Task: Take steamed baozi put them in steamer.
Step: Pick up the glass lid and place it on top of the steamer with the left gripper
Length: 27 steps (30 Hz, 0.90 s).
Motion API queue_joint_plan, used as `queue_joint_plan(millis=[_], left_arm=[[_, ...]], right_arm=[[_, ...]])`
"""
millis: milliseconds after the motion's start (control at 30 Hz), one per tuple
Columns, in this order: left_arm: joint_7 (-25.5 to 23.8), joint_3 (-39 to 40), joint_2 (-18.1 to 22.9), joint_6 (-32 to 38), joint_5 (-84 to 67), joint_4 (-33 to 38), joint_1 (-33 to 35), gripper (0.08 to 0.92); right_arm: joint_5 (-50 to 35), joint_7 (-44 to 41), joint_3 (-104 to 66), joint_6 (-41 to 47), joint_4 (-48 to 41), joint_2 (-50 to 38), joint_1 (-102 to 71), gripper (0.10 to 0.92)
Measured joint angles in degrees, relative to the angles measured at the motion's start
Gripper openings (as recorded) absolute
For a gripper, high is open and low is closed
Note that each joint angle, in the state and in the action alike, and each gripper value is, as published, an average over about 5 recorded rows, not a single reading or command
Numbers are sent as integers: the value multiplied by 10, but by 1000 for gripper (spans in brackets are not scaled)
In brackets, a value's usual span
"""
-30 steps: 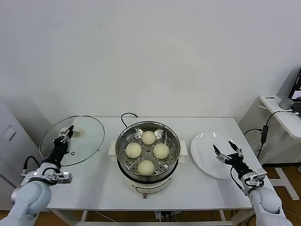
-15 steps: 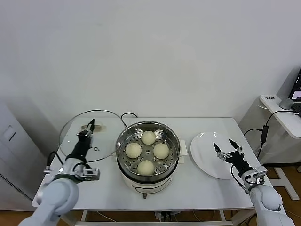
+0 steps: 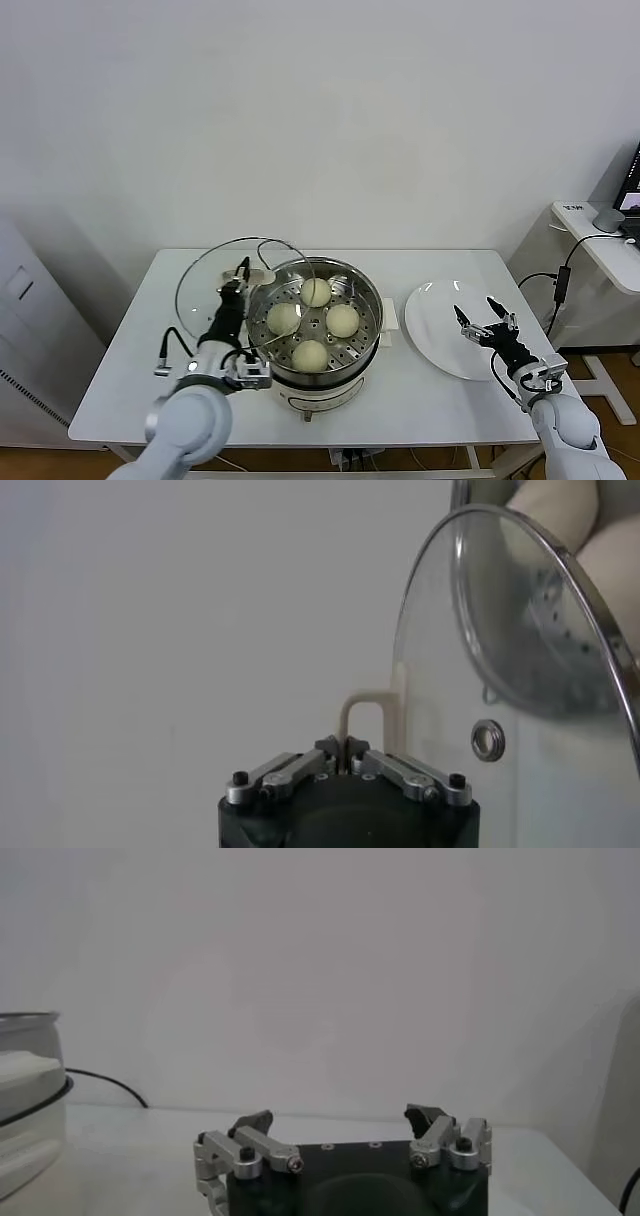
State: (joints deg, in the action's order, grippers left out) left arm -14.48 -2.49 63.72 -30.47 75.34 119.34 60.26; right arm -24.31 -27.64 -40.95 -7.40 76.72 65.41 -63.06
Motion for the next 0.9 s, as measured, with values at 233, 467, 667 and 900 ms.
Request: queue_joint_plan(millis=[233, 467, 667, 900], left_arm=[[-6, 38, 37, -13, 38, -15, -17, 105], [-9, 62, 70, -19, 65, -33, -20, 105], [-9, 77, 92, -20, 85, -46, -21, 105], [-6, 94, 113, -19, 102, -60, -18, 105]], right_arm=[[0, -1, 0, 0, 0, 1, -1, 823], [0, -1, 0, 0, -2, 2, -1, 823], [0, -2, 0, -1, -4, 4, -2, 823], [0, -3, 0, -2, -5, 4, -2, 823]])
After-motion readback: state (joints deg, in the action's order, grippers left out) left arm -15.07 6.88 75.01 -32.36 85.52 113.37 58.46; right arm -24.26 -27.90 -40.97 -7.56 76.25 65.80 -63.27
